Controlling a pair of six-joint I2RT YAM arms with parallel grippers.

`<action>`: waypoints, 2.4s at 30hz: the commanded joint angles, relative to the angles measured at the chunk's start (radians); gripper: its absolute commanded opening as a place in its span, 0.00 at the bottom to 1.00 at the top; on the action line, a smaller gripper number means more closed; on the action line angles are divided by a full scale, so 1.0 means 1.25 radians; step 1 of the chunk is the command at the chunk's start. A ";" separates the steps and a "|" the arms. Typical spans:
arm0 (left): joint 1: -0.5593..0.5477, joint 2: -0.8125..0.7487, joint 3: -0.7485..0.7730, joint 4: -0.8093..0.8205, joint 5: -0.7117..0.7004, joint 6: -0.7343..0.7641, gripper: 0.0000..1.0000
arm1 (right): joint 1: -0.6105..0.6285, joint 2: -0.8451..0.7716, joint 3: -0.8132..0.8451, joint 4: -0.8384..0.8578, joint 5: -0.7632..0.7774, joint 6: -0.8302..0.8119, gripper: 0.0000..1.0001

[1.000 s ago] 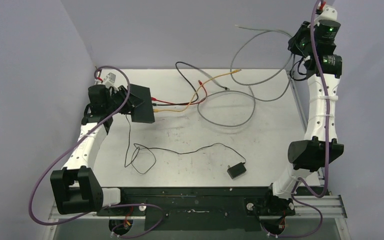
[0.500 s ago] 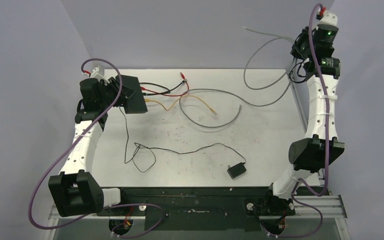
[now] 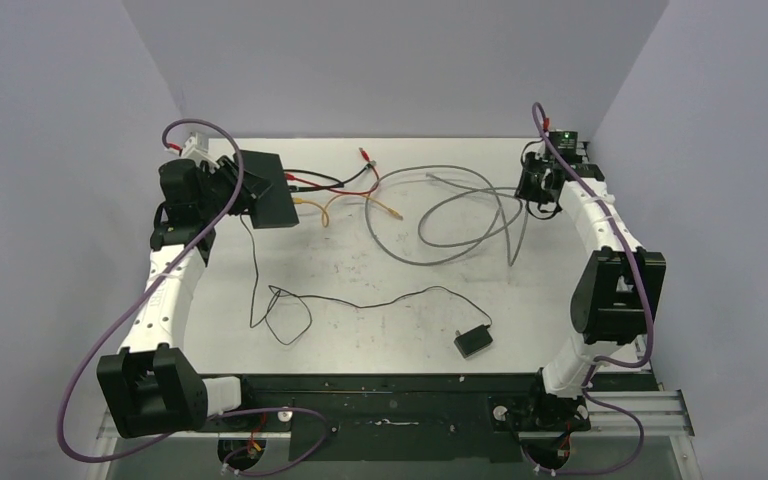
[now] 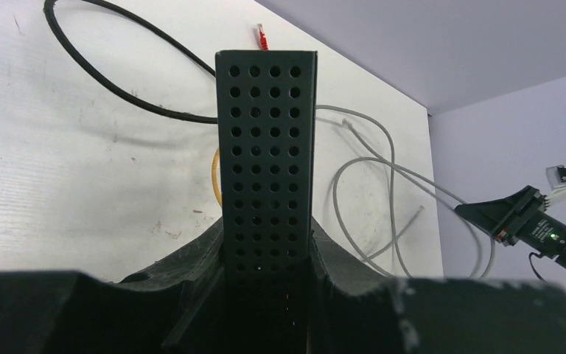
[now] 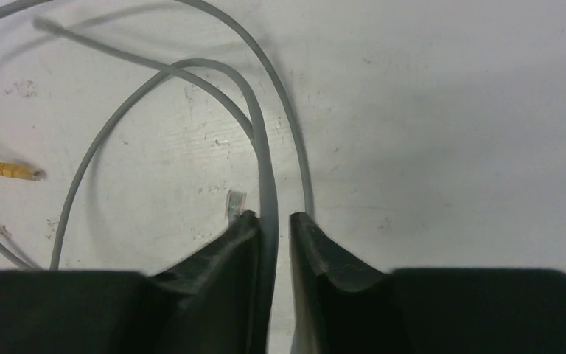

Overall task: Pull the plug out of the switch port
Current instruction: Move the connector to the corner of the board.

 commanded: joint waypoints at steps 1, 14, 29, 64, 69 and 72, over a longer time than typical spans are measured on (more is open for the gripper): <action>0.005 -0.052 0.002 0.159 0.037 -0.039 0.00 | 0.000 -0.065 -0.015 0.043 0.046 -0.028 0.31; 0.004 -0.060 -0.033 0.165 0.050 -0.050 0.00 | 0.202 -0.134 0.010 0.023 0.281 -0.114 0.99; 0.002 -0.052 -0.034 0.165 0.052 -0.051 0.00 | 0.246 -0.109 0.111 0.027 0.028 -0.122 0.90; 0.002 -0.070 -0.062 0.186 0.063 -0.063 0.00 | 0.542 0.208 -0.102 0.191 0.009 -0.242 0.60; 0.003 -0.069 -0.061 0.186 0.060 -0.067 0.00 | 0.547 0.227 -0.098 0.184 0.012 -0.239 0.52; 0.003 -0.073 -0.065 0.187 0.058 -0.069 0.00 | 0.547 0.240 -0.100 0.178 0.034 -0.236 0.36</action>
